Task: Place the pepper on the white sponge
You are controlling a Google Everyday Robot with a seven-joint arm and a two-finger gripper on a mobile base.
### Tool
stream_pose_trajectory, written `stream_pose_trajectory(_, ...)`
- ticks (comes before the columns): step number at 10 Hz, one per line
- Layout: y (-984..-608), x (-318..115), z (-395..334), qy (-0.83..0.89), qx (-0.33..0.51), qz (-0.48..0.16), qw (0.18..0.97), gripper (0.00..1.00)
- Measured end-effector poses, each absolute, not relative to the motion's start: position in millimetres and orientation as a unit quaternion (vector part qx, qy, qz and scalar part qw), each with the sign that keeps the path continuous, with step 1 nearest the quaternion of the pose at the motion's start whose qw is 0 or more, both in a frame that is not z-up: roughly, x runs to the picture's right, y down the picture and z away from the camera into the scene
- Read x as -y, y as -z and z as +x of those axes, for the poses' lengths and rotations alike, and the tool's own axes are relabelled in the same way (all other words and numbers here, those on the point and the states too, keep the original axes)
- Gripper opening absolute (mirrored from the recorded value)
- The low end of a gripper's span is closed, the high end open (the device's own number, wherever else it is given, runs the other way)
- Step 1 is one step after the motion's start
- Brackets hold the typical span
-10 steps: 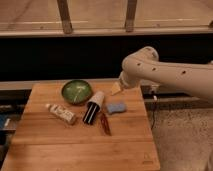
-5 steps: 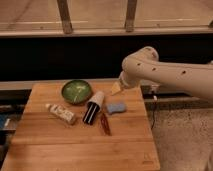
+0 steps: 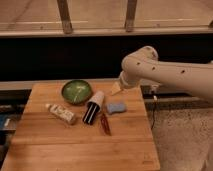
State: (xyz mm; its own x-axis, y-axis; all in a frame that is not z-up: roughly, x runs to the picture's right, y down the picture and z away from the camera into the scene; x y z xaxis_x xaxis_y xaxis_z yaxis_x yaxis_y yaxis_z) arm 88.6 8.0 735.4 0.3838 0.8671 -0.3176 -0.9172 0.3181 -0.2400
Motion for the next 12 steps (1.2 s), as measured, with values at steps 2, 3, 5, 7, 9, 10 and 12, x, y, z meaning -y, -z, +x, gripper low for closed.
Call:
stream_pose_trajectory(2,-734,-27,51,-0.532,-0.072,-0.221,0.814,0.80)
stream_pose_trajectory(3,-731,-40,43,-0.524,-0.078,-0.231,0.816,0.80)
stream_pose_trajectory(5,-731,-72,26,-0.514,-0.085,-0.260,0.813,0.80)
stream_pose_trajectory(7,-727,-100,15,-0.504,-0.083,-0.288,0.810,0.80)
stream_pose_trajectory(9,-726,-104,13,-0.502,-0.081,-0.292,0.810,0.80)
stream_pose_trajectory(10,-726,-104,13,-0.502,-0.081,-0.292,0.810,0.80)
stream_pose_trajectory(12,-726,-104,12,-0.502,-0.081,-0.292,0.810,0.80)
